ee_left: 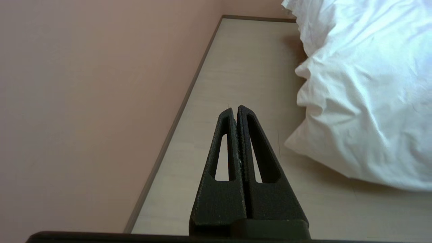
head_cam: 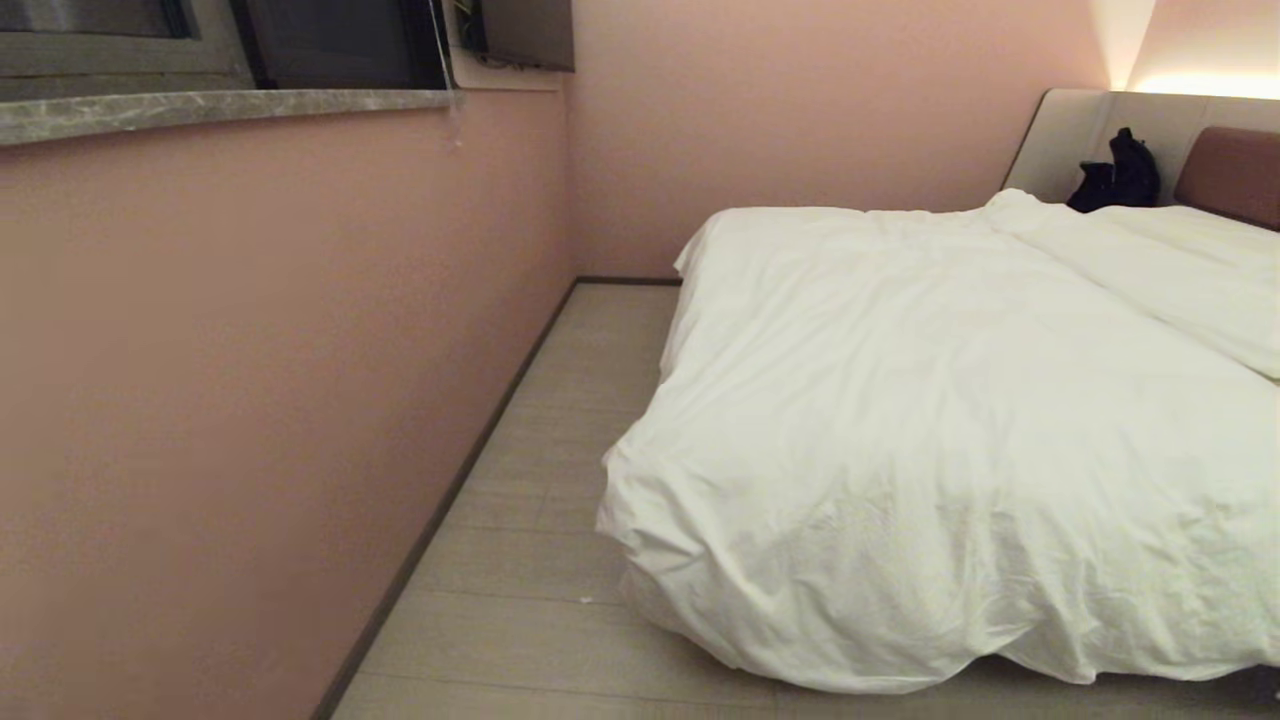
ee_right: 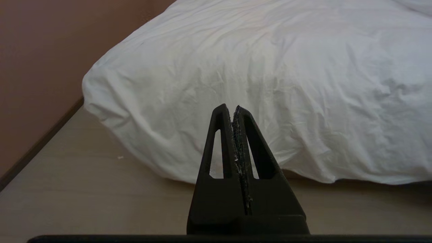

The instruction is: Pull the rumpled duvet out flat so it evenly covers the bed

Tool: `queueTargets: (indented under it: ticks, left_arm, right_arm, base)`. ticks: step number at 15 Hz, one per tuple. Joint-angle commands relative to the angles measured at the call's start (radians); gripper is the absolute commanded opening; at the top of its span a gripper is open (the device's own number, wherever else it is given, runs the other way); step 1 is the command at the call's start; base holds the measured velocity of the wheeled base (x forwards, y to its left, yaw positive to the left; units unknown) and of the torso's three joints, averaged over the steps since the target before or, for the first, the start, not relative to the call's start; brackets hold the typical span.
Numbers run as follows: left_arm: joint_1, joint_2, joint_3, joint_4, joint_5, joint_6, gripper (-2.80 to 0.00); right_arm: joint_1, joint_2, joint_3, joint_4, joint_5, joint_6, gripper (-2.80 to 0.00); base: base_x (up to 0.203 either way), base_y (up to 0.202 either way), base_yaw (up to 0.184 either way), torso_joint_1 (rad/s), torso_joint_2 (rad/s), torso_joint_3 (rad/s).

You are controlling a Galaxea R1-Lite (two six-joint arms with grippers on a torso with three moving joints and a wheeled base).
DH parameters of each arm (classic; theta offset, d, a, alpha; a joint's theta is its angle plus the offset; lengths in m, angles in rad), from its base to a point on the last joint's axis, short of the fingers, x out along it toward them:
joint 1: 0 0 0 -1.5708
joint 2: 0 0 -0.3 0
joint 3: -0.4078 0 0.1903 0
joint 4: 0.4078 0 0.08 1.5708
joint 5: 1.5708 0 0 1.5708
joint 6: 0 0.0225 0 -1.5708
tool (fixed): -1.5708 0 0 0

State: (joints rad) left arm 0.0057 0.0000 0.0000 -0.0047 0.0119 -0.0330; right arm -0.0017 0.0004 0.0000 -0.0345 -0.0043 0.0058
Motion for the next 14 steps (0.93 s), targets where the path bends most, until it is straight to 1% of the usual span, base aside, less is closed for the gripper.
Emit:
queueTargets:
  ticks: [1, 10, 14]
  left_arm:
    - [0.000, 0.000, 0.000, -0.001, 0.000, -0.001, -2.80]
    - [0.000, 0.000, 0.000, -0.001, 0.000, -0.001, -2.80]
    - [0.000, 0.000, 0.000, -0.001, 0.000, -0.001, -2.80]
  right_arm:
    - [0.000, 0.000, 0.000, -0.001, 0.000, 0.000, -2.80]
    - [0.000, 0.000, 0.000, -0.001, 0.000, 0.000, -2.80]
    - [0.000, 0.000, 0.000, -0.001, 0.000, -0.001, -2.80]
  base:
    - [-0.191, 0.000, 0.000, -0.003, 0.00, 0.002]
    - [-0.188, 0.000, 0.000, 0.001, 0.00, 0.002]
    - [-0.014, 0.000, 0.001, -0.003, 0.00, 0.002]
